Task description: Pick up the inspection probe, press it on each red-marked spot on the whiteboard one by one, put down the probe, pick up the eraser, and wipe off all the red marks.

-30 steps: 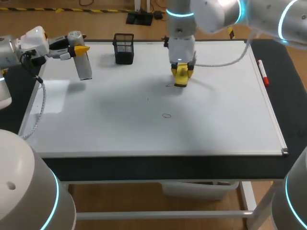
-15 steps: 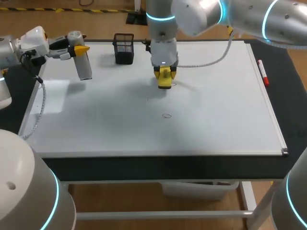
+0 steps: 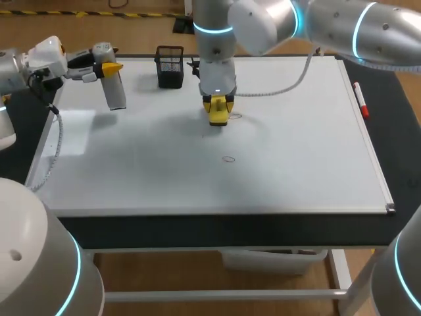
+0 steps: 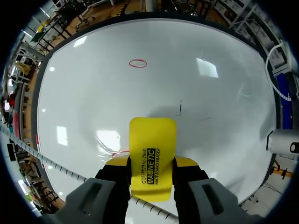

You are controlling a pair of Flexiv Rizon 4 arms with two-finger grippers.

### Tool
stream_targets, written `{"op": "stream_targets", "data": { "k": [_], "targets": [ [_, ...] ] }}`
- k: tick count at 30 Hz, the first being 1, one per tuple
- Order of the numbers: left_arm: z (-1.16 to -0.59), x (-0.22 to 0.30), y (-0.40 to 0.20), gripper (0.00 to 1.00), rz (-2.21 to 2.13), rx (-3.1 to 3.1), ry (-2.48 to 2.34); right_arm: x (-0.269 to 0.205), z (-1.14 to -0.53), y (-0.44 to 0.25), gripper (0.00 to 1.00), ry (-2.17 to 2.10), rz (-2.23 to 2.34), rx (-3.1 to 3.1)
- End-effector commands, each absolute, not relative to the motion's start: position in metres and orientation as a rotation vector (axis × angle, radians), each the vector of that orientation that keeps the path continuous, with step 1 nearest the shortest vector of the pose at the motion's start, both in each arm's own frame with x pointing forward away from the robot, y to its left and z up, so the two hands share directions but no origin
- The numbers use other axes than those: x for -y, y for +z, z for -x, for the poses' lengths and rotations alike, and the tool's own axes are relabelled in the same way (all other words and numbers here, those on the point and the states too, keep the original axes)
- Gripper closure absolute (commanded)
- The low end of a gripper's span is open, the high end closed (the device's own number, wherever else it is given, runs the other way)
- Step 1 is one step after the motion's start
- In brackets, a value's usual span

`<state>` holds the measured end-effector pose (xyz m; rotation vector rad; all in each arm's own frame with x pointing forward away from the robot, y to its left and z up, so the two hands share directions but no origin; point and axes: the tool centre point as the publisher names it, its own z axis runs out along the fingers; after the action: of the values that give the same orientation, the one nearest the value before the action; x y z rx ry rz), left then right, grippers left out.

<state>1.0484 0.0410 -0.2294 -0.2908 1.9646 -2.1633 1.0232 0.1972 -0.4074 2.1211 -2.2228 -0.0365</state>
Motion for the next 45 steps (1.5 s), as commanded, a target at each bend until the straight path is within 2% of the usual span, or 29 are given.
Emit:
{"op": "stream_targets", "data": {
  "k": [1,30,45],
  "targets": [
    [-1.047,-0.04,-0.229,1.0,0.292,-1.961,-2.16,-0.194,-1.024,-0.41,1.0,-0.05,-2.133,2.229],
    [-1.047,-0.04,-0.229,1.0,0.292,-1.961,-2.16,-0.173,-1.026,-0.429,1.0,-0.058,-2.09,2.241],
    [-1.047,-0.04,-0.229,1.0,0.292,-1.961,-2.16,-0.142,-1.033,-0.43,1.0,-0.041,-2.005,2.315]
  ]
}}
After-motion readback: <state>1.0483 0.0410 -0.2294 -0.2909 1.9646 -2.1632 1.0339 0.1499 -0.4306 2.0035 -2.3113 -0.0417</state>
